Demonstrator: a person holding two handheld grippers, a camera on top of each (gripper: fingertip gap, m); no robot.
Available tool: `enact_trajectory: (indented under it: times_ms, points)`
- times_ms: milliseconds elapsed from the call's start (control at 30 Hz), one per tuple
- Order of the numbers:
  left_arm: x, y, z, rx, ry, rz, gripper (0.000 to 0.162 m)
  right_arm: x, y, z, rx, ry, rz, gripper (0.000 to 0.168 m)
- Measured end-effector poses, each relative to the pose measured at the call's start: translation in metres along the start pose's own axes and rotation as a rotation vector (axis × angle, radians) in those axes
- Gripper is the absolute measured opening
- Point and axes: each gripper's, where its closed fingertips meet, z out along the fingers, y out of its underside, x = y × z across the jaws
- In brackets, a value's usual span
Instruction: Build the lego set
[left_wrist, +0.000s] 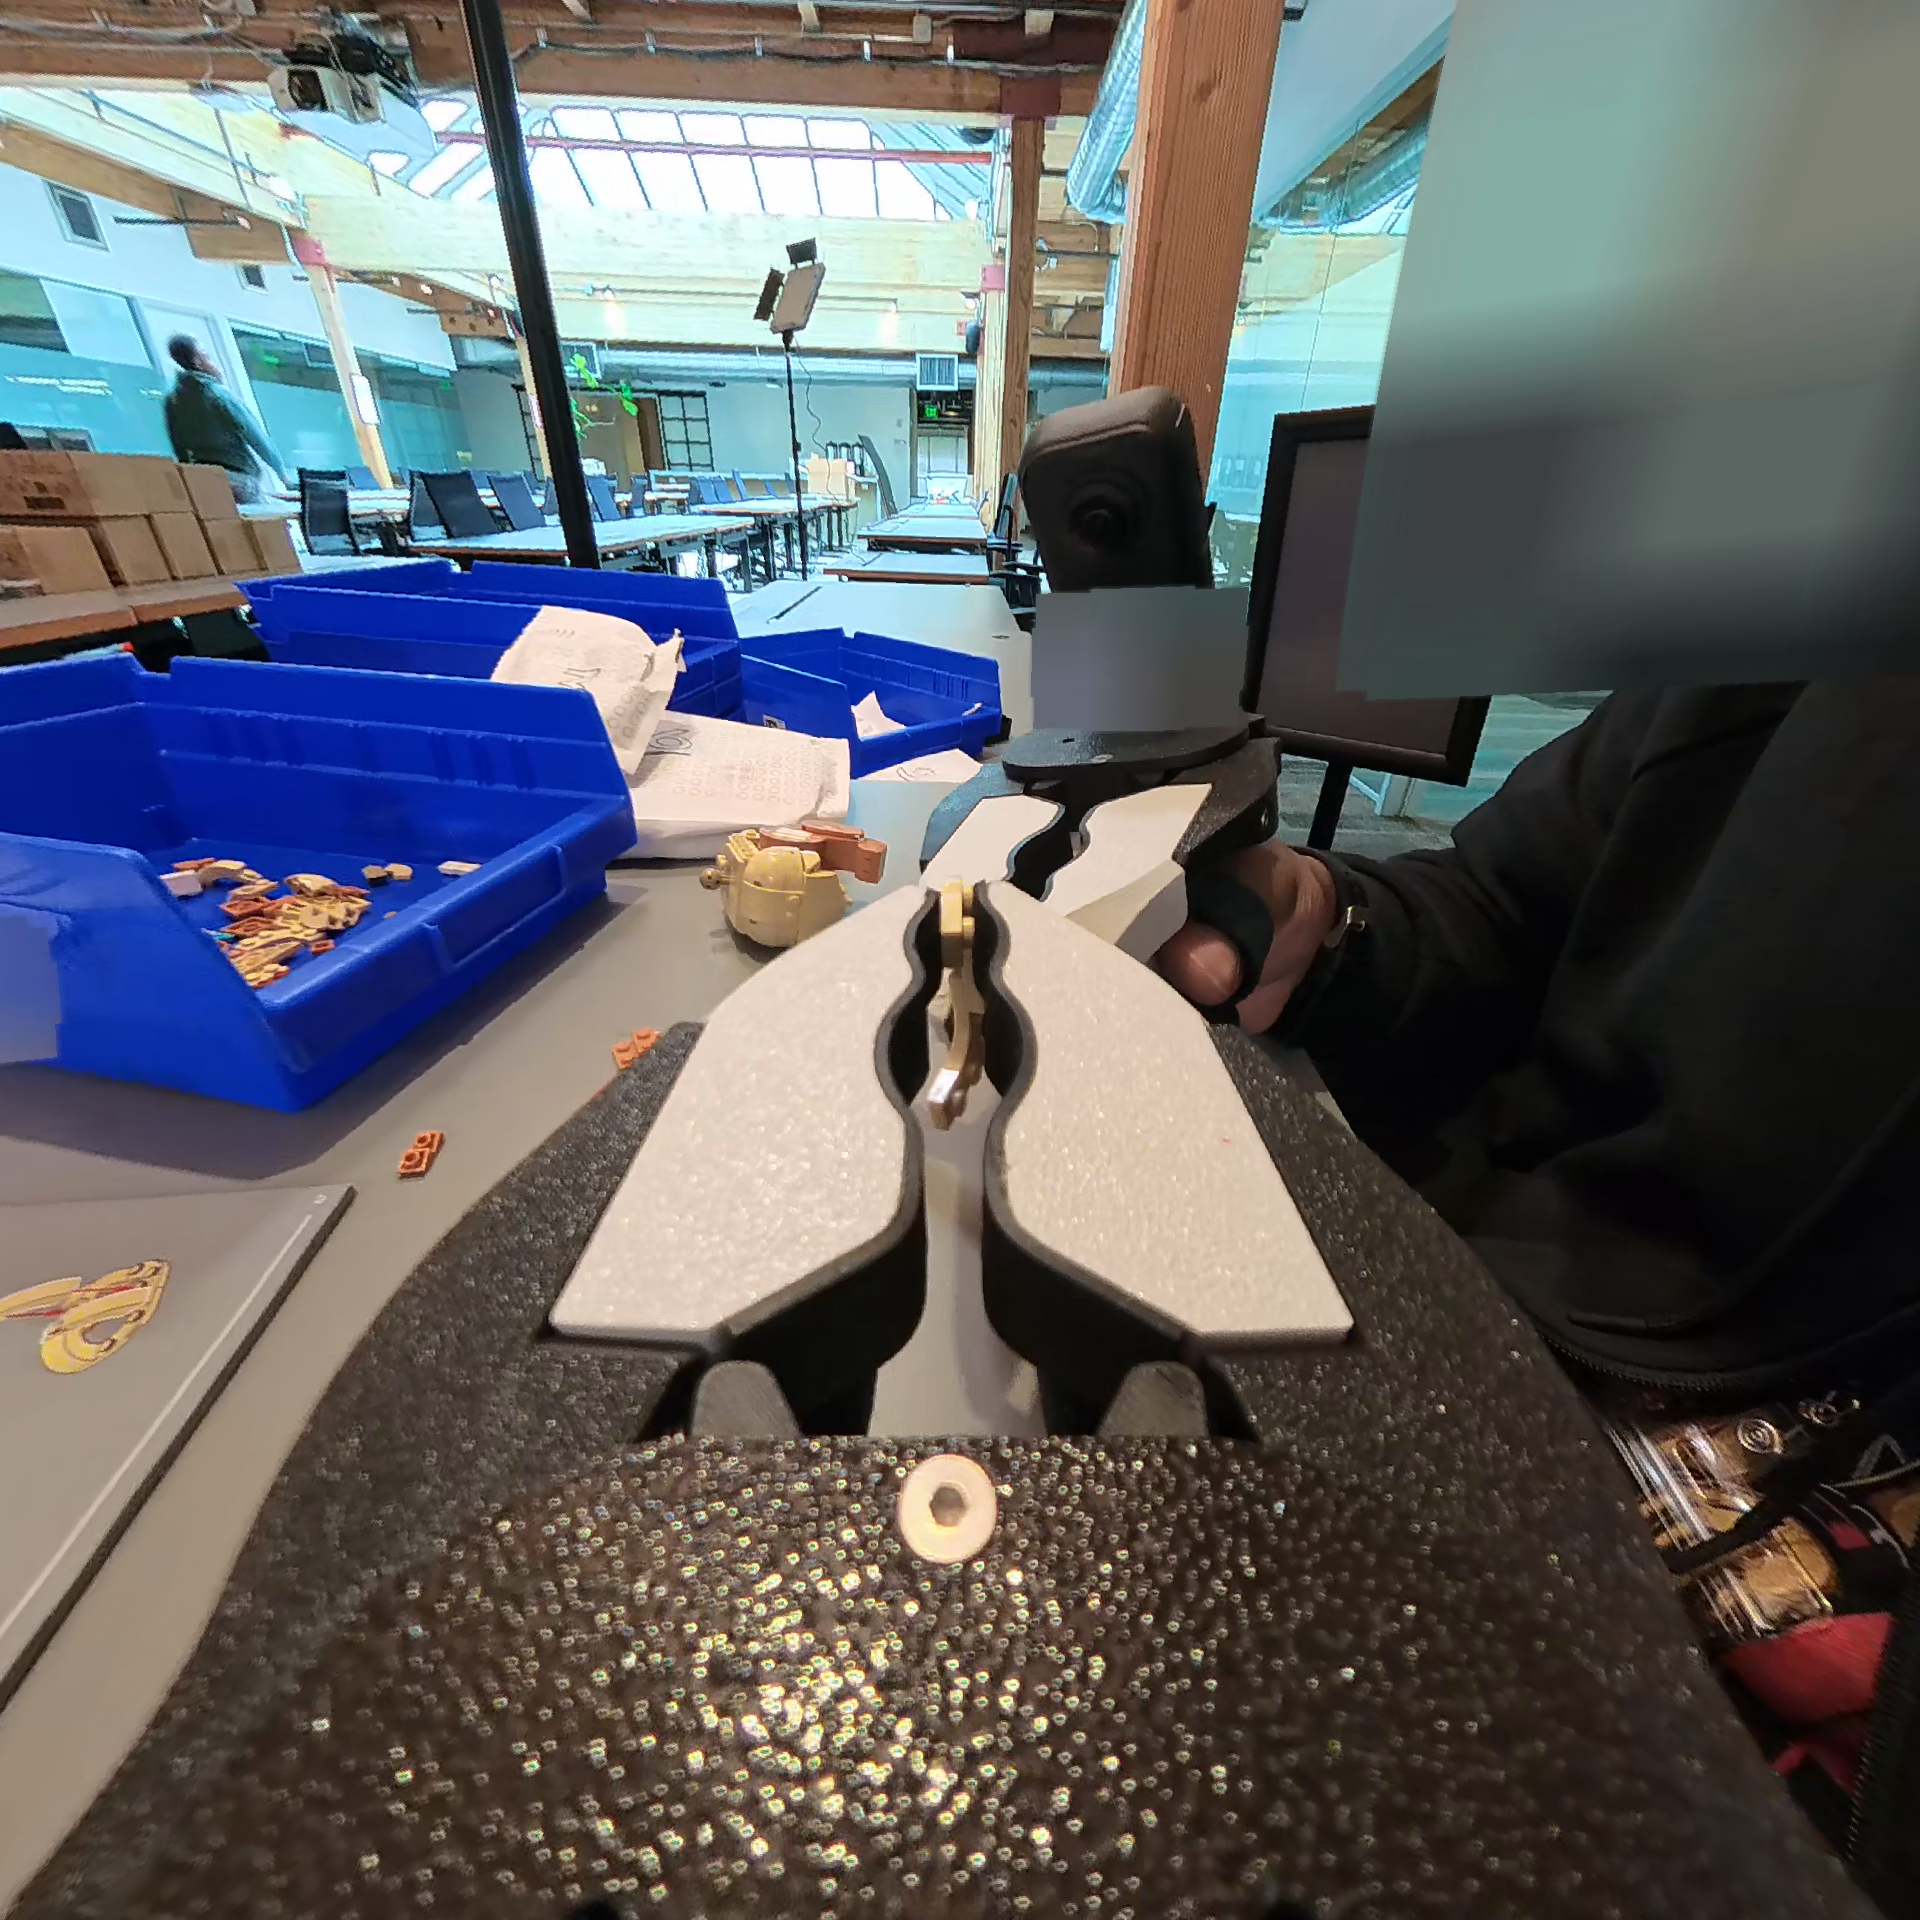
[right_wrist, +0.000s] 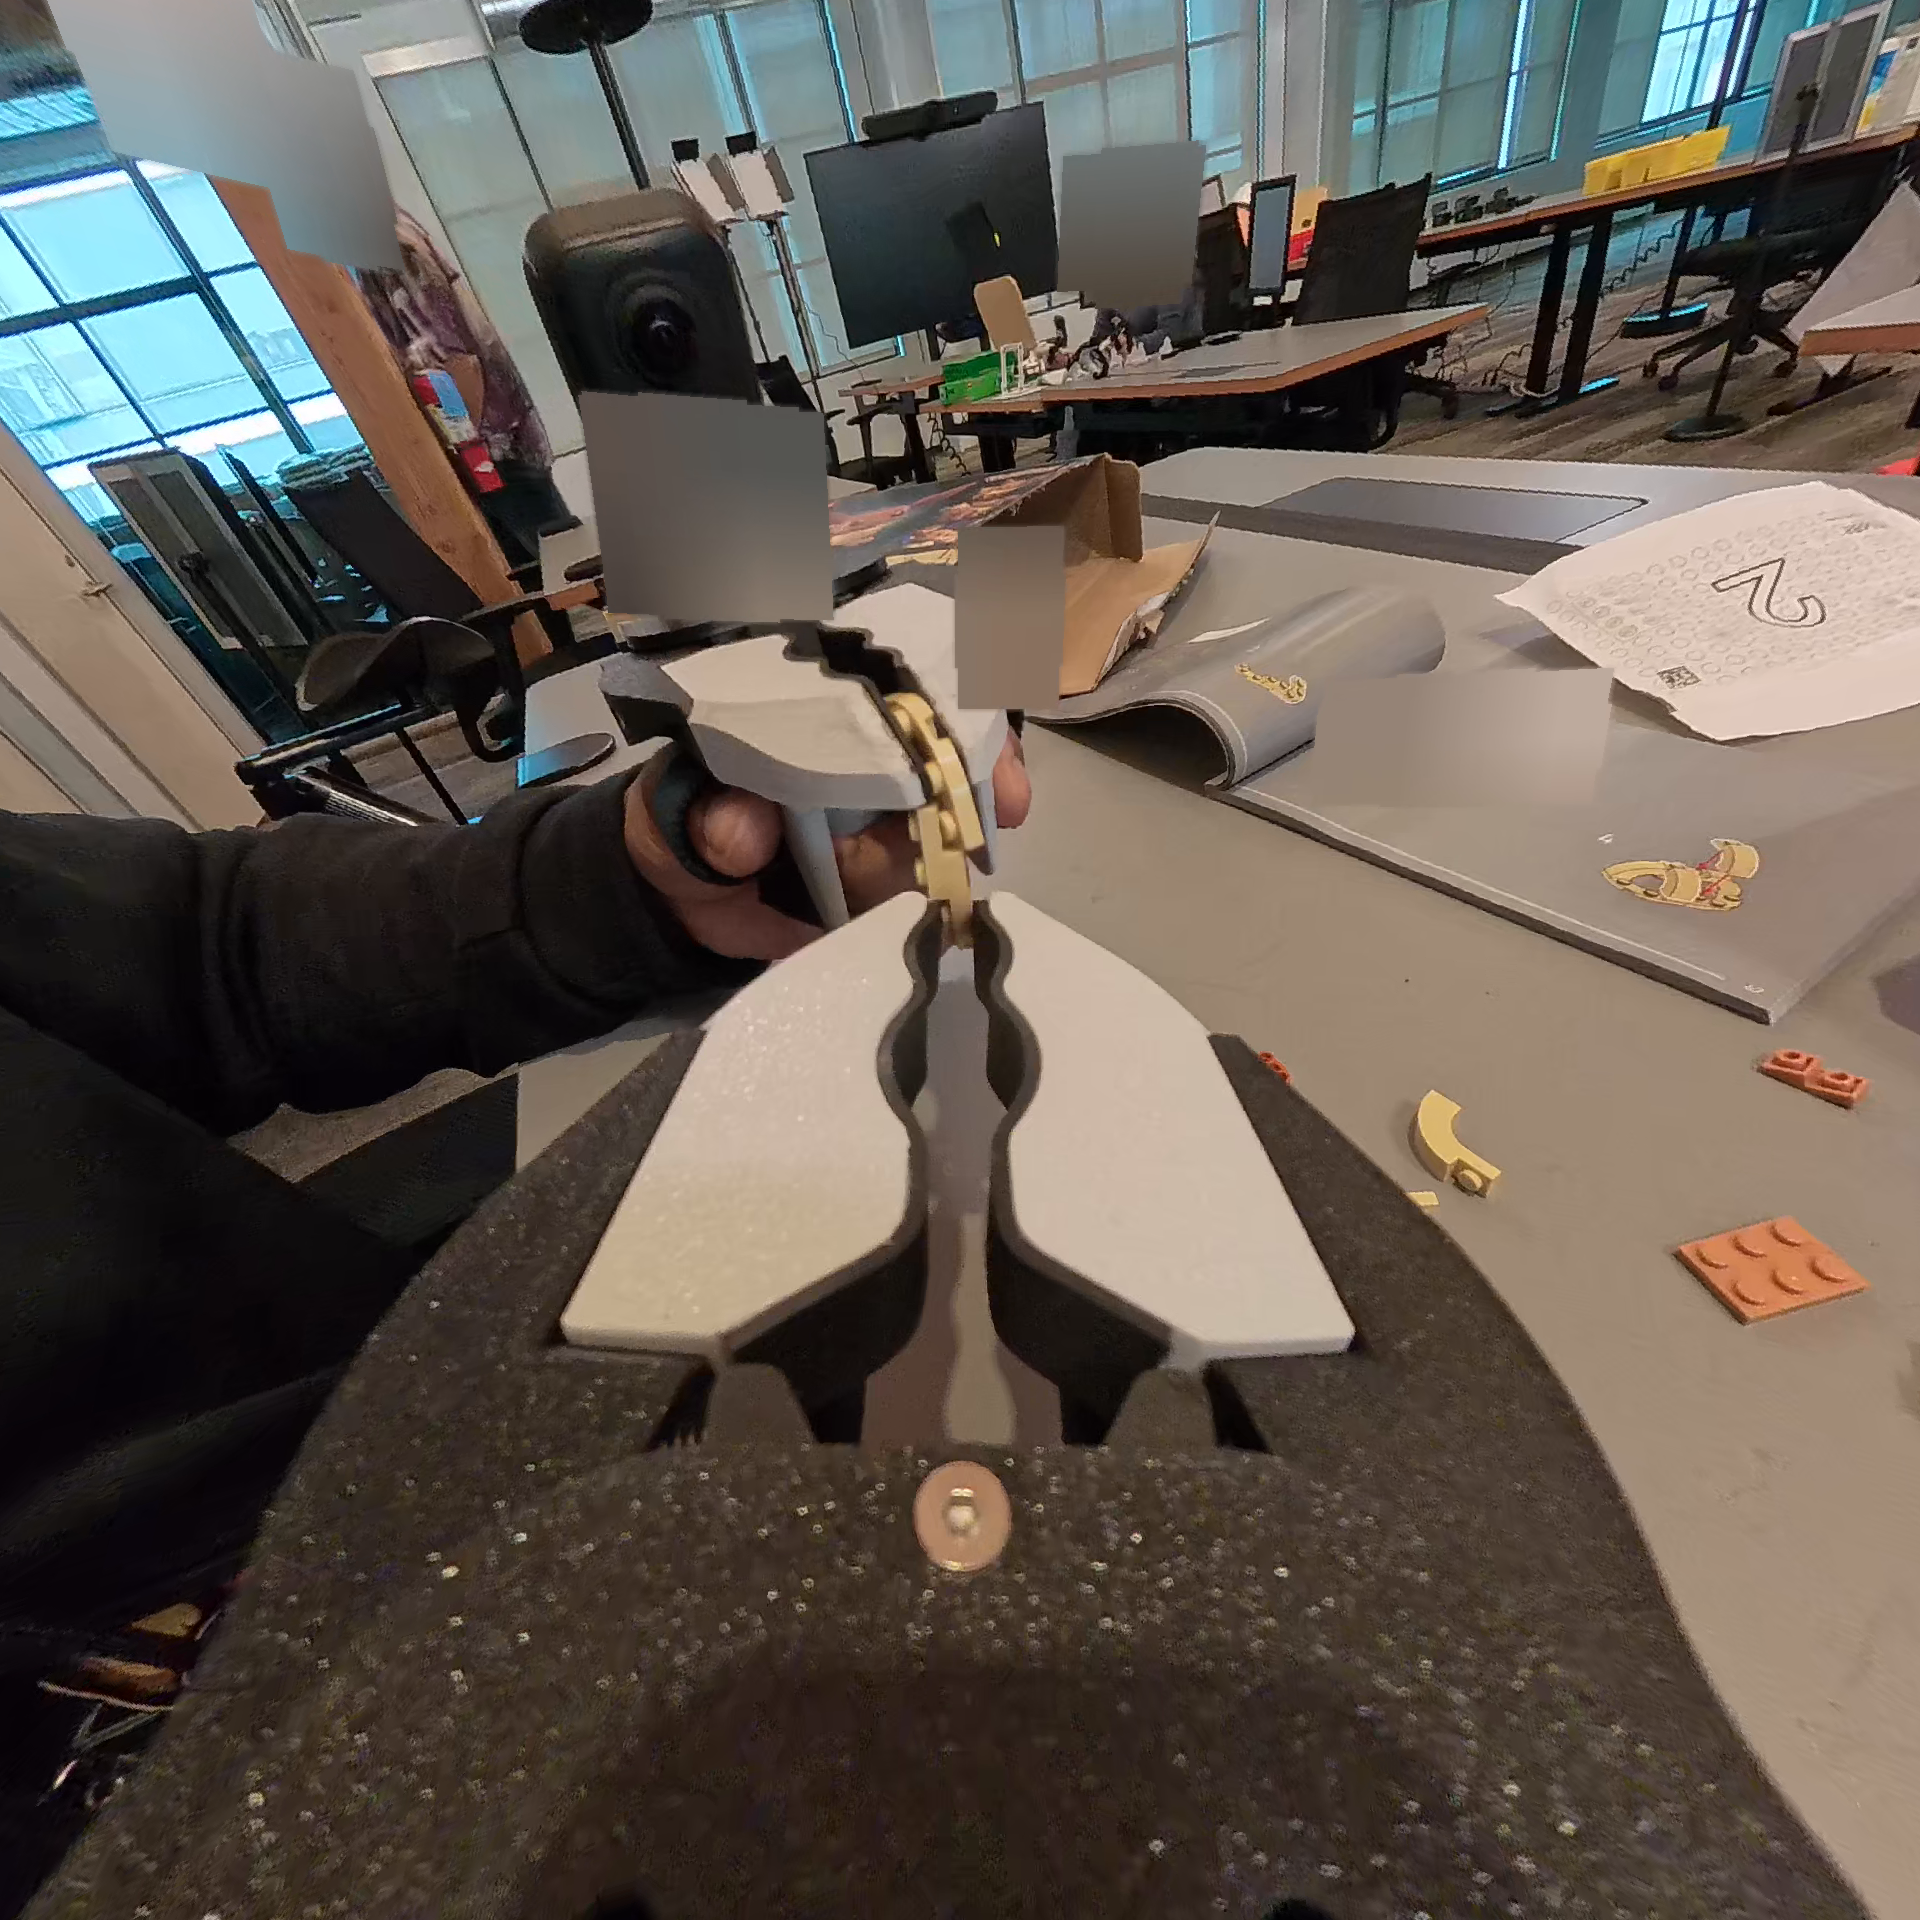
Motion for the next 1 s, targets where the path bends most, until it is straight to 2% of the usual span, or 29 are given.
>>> enact_trajectory:
  times_ms: [333,667,1000]
  points:
    - [0.003,0.004,-0.003,-0.028,0.062,-0.077,0.005,-0.003,0.004,0.0,-0.021,-0.033,0.016,0.005]
    - [-0.001,0.024,-0.002,-0.132,0.023,-0.041,0.005,0.003,0.023,0.003,-0.121,-0.011,0.045,0.005]
    - [0.004,0.021,-0.005,-0.092,0.087,-0.145,0.005,0.0,0.021,0.0,-0.113,-0.04,0.039,0.005]
